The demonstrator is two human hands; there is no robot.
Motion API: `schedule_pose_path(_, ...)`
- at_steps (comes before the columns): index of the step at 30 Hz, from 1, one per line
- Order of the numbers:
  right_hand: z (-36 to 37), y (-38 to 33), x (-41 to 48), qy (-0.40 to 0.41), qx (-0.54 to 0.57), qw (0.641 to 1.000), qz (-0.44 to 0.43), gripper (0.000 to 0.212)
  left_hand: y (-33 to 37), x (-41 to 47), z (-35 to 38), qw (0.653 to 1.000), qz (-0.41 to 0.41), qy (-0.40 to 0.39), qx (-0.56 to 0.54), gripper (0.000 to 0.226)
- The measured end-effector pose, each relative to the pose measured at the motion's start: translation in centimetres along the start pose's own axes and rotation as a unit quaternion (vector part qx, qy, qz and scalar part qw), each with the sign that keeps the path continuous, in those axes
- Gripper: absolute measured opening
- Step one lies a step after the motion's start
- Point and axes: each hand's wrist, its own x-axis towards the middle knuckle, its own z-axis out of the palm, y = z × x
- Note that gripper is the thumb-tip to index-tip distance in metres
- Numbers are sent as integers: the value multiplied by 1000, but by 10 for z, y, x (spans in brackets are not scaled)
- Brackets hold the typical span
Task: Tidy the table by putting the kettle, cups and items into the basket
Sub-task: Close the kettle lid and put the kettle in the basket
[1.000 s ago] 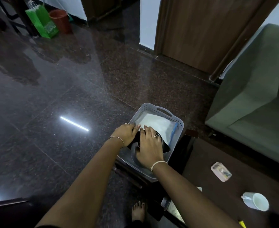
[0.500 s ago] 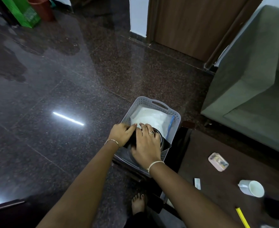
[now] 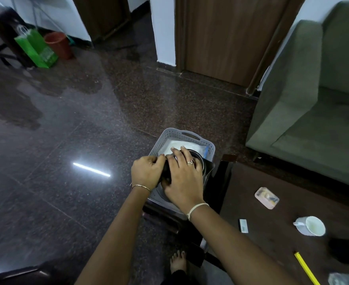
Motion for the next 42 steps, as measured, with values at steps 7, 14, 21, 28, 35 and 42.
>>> schedule_pose_path(7,-62,29,-30,105,8,994,-2,46,73,-53,-4,994,21,53,-90,42)
schedule_pose_path(14,-116,90,-86,162,-27,986,23,45,137,-119,29,990,54,43,-119,43)
schedule_pose_path(21,-158,160,-161,147,-50,984,84,38,189,-193,86,991,75,-11,-113,43)
schedule_pose_path(28,-188,231,-230,162,-53,973,156,47,231,-255,142,959,152,-156,-182,44)
schedule_pose_path(35,-187,287,-278,201,-43,951,229,59,251,-293,188,896,181,-323,-246,47)
schedule_pose_path(42,-154,330,-299,219,5,935,280,56,246,-299,241,883,195,-367,-219,52)
